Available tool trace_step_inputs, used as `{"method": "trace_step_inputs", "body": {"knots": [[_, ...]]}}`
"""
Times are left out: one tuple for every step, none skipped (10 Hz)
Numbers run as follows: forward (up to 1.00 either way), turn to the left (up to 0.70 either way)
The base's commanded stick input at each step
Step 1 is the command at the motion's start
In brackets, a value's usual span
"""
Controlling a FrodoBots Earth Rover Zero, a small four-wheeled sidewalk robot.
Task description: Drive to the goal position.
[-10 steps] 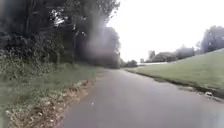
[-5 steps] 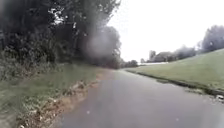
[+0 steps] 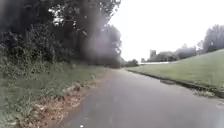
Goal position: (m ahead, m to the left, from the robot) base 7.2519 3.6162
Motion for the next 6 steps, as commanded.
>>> {"method": "trace_step_inputs", "body": {"knots": [[0.70, 0.00], [0.70, 0.00], [0.70, 0.00], [0.70, 0.00], [0.70, 0.00], [0.70, 0.00]]}}
